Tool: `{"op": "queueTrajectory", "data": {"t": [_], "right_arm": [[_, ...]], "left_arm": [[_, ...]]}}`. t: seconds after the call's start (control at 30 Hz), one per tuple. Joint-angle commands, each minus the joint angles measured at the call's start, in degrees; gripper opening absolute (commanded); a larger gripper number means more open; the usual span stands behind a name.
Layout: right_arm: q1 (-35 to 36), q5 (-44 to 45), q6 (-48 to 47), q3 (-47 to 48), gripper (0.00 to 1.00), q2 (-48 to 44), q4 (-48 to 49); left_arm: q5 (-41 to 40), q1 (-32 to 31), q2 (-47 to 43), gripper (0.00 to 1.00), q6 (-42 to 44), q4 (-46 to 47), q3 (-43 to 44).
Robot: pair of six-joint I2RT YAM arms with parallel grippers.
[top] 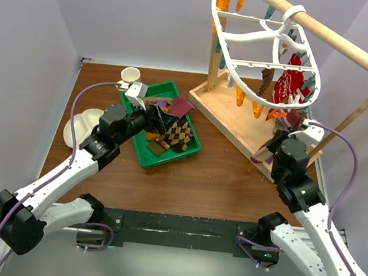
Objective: Remove the socks clipped to the hanger
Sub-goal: Remove the sock from the hanger.
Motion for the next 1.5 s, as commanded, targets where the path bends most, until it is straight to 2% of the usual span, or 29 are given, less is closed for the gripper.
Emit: {"op": "queueTrajectory", "data": {"t": [0.0, 0.2, 0.37, 0.5, 0.73, 0.83, 0.87, 0.97, 1.1, 1.27, 1.47], "right_arm": [[-0.21, -3.95, -6.74, 8.76, 0.00, -2.75, 3.15], [-0.12, -19.15, -10.08, 16.83, 0.00, -5.13, 1.40], [-0.12, -32.05, -9.83, 24.05, 0.00, -0.21, -0.28], [-0.12, -37.61, -8.68, 29.58, 0.00, 6.11, -0.19], [2.60, -40.35, -8.15, 35.04, 0.00, 16.66, -0.81], [8.47, -34.85, -10.25, 37.24, 0.00, 21.93, -1.60], [12.41, -33.42, -10.70, 37.68, 0.00, 24.29, -1.34], [16.91, -31.30, -11.14, 39.00, 0.00, 28.25, 0.07], [19.48, -30.07, -11.76, 41.02, 0.00, 32.66, -1.33], [19.57, -27.61, -11.23, 35.68, 0.00, 28.98, 0.68], [19.48, -32.26, -10.79, 32.24, 0.00, 24.50, -0.72]], "left_arm": [[3.09, -0.22, -0.93, 0.83, -0.86, 2.78, 1.46], [3.70, -0.22, -1.46, 0.82, -0.33, 2.25, 2.77], [3.53, -0.22, -1.19, 0.82, 0.37, 1.73, 4.09], [3.61, -0.13, -0.67, 0.81, 0.46, 1.90, 4.53], [3.97, -0.13, 0.56, 0.80, 0.29, 2.25, 4.71], [4.05, -0.22, 1.26, 0.80, 0.29, 2.51, 4.80], [3.97, -0.22, 1.44, 0.80, 0.29, 2.60, 4.80], [3.97, -0.22, 2.06, 0.80, 0.20, 2.87, 4.97], [4.58, -0.22, 3.46, 0.80, -0.15, 3.66, 5.32], [6.34, -0.39, 5.13, 0.79, -0.50, 4.97, 5.50], [8.27, -4.25, 7.50, 0.79, 1.25, 7.35, 6.20]]}}
